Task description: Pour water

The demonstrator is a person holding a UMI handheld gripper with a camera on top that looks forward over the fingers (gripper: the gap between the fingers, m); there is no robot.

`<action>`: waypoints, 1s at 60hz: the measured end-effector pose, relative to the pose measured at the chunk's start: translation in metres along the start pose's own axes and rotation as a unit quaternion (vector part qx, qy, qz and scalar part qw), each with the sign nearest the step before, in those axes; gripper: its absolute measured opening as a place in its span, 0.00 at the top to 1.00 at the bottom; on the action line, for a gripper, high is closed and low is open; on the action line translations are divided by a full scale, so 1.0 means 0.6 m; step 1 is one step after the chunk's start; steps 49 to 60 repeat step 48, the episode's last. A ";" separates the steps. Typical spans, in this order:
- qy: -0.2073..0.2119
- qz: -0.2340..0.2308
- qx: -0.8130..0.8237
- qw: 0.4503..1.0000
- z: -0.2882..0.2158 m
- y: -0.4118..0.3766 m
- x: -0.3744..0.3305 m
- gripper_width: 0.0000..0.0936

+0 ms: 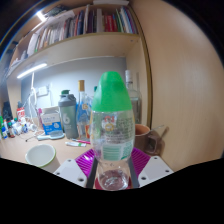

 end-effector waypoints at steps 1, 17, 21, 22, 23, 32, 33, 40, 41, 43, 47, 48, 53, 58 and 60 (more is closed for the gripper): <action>-0.008 0.003 0.001 1.000 0.002 0.001 0.001 0.42; -0.086 0.035 0.021 0.995 0.026 0.000 -0.108 0.10; -0.087 0.044 0.015 0.995 0.026 -0.012 -0.166 0.10; -0.088 0.045 0.014 0.995 0.026 -0.017 -0.183 0.10; -0.088 0.045 0.012 0.995 0.025 -0.022 -0.200 0.10; -0.081 0.041 -0.001 0.996 0.012 -0.099 -0.372 0.10; -0.080 0.042 -0.003 0.996 0.012 -0.109 -0.393 0.11; -0.080 0.032 -0.005 0.996 0.001 -0.187 -0.534 0.10; -0.080 0.029 -0.006 0.996 0.001 -0.200 -0.553 0.11; -0.080 0.021 -0.007 0.997 -0.002 -0.218 -0.585 0.11; -0.079 0.010 -0.009 0.997 -0.007 -0.263 -0.653 0.11; -0.077 0.007 -0.010 0.997 -0.009 -0.272 -0.669 0.10; -0.077 0.007 -0.010 0.997 -0.009 -0.272 -0.669 0.10; -0.077 0.007 -0.010 0.997 -0.009 -0.272 -0.669 0.10; -0.077 0.007 -0.010 0.997 -0.009 -0.272 -0.669 0.10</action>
Point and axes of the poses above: the point between the fingertips, and its own axes, seen from behind it with the camera up: y to the right, z down, x forward, the way the camera looks, the point moved 6 cm from there along -x, backward, against the way the camera looks, and after that the axes turned 10 degrees about -y, right-handed, at the moved point
